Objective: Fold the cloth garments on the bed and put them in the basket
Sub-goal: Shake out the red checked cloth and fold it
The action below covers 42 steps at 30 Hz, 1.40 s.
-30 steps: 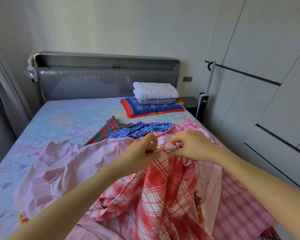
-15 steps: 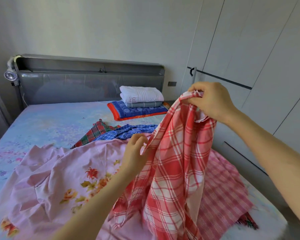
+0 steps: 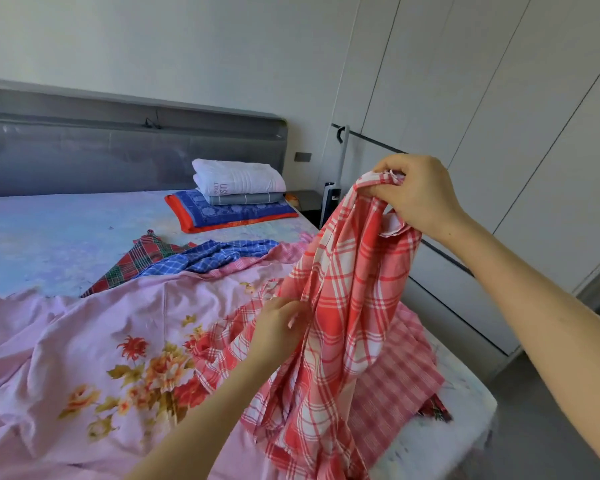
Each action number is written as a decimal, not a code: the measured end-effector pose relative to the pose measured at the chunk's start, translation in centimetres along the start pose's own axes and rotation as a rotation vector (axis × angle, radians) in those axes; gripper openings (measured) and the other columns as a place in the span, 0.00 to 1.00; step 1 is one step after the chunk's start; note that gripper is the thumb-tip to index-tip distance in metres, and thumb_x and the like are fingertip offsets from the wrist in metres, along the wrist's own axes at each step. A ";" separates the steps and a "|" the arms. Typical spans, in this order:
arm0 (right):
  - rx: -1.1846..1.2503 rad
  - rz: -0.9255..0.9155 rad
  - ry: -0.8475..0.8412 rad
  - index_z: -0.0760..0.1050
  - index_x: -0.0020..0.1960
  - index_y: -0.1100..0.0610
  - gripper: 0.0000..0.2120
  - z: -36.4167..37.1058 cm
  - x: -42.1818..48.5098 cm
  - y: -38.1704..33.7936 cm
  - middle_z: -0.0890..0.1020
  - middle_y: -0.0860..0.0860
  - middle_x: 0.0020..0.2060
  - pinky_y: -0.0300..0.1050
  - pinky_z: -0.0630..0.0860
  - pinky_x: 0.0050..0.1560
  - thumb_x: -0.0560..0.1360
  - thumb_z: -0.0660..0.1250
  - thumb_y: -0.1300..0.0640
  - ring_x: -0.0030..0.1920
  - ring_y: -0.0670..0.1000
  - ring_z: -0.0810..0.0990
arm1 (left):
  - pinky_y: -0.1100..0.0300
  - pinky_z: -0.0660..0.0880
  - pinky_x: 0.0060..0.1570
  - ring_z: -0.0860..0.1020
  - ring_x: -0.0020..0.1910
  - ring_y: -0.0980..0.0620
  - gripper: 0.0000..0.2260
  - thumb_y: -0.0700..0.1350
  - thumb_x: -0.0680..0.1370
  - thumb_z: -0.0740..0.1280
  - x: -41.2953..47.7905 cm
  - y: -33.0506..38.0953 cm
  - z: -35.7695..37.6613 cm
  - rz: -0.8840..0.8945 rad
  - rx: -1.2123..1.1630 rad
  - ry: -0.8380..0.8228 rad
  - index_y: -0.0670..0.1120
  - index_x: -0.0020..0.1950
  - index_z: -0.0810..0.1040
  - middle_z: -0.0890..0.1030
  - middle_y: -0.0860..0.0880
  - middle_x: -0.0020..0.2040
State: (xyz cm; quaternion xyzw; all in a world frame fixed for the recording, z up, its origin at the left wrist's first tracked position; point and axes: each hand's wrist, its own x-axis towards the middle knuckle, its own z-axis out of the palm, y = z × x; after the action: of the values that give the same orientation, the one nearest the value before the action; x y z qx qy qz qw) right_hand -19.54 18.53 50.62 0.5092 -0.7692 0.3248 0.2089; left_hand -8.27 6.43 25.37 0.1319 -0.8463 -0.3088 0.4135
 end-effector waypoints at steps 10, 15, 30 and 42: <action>0.029 0.094 0.008 0.82 0.44 0.55 0.06 -1.3 -1.2 1.7 0.84 0.51 0.38 0.55 0.78 0.47 0.70 0.73 0.53 0.41 0.52 0.82 | 0.60 0.65 0.20 0.70 0.27 0.46 0.06 0.41 0.71 0.57 -1.8 -0.6 1.2 0.254 0.318 0.060 0.43 0.38 0.72 0.72 0.43 0.33; 0.052 0.066 -0.005 0.82 0.43 0.55 0.07 -0.4 -1.8 0.6 0.83 0.51 0.38 0.52 0.78 0.46 0.70 0.73 0.52 0.40 0.51 0.81 | 0.57 0.69 0.26 0.74 0.30 0.43 0.12 0.40 0.71 0.59 -2.6 -2.3 3.0 0.077 0.362 -0.047 0.39 0.32 0.78 0.77 0.43 0.38; 0.162 -0.035 -0.019 0.82 0.43 0.55 0.05 2.5 -1.6 -1.1 0.81 0.47 0.34 0.44 0.76 0.43 0.70 0.73 0.54 0.38 0.47 0.80 | 0.52 0.73 0.35 0.75 0.40 0.40 0.11 0.47 0.70 0.66 -3.8 -1.5 3.5 -0.240 0.305 0.037 0.43 0.32 0.81 0.78 0.40 0.41; 0.286 -0.164 0.007 0.82 0.43 0.56 0.04 3.7 3.9 6.9 0.80 0.46 0.35 0.44 0.74 0.43 0.71 0.71 0.56 0.39 0.49 0.80 | 0.57 0.70 0.35 0.74 0.35 0.45 0.14 0.47 0.72 0.64 -3.9 -1.6 5.5 -0.257 0.477 0.282 0.41 0.32 0.82 0.77 0.48 0.35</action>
State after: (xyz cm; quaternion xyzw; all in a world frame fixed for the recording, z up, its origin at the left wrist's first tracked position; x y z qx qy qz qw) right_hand -27.42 15.26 48.61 0.5936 -0.6701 0.4148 0.1629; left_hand -10.18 9.38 19.38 0.3727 -0.8055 -0.1298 0.4420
